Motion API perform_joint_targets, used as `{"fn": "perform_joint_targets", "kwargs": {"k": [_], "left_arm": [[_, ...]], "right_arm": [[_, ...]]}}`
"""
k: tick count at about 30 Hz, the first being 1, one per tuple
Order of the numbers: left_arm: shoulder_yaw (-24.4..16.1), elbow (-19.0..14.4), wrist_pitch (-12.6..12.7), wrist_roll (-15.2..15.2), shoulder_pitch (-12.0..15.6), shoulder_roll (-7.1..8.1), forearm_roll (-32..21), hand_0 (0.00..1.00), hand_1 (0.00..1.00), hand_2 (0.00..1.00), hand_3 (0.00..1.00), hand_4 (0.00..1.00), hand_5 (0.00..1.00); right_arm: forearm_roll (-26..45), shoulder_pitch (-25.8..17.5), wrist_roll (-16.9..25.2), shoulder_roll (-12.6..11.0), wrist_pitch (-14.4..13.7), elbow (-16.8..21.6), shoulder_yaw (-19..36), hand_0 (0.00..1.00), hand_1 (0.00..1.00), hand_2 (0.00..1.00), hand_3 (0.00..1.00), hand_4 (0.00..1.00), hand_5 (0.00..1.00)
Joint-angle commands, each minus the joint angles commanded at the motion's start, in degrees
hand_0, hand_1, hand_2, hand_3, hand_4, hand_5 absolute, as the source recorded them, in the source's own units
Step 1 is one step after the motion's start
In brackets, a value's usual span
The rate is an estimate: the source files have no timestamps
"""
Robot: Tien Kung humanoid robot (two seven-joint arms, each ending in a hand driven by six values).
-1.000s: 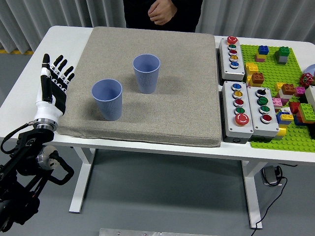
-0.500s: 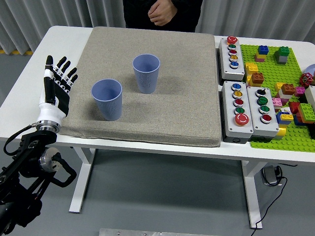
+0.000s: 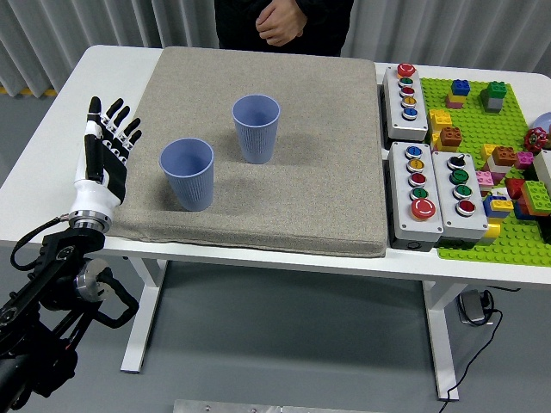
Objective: Pick cup pour cup place
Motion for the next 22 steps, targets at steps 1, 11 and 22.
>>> {"fn": "perform_joint_targets", "kwargs": {"k": [1,11,22], "left_arm": [[-0.01,0.00,0.00,0.00,-0.02,-0.02,-0.02,0.895,0.881,0.942,0.893,0.806,0.998],[-0.15,-0.34,-0.10,0.07,-0.01,-0.03,-0.15,0.895,0.880,0.942,0.894,0.807,0.998],[-0.48,-0.92,-0.03,0.10,-0.08,0.05,0.10,0.894,0.880,0.942,0.894,0.807,0.998]], "right_arm": [[0.03,0.02,0.01,-0.01,0.00,0.00,-0.01,0.702,0.654,0.605,0.599,0.018,0.357],[-0.07,0.06,-0.01,-0.05,0.01,0.00,-0.01,0.702,0.654,0.604,0.599,0.017,0.355],[0.27,0.22,0.03,-0.13,-0.11,-0.03,-0.05,0.702,0.654,0.604,0.599,0.017,0.355]]}}
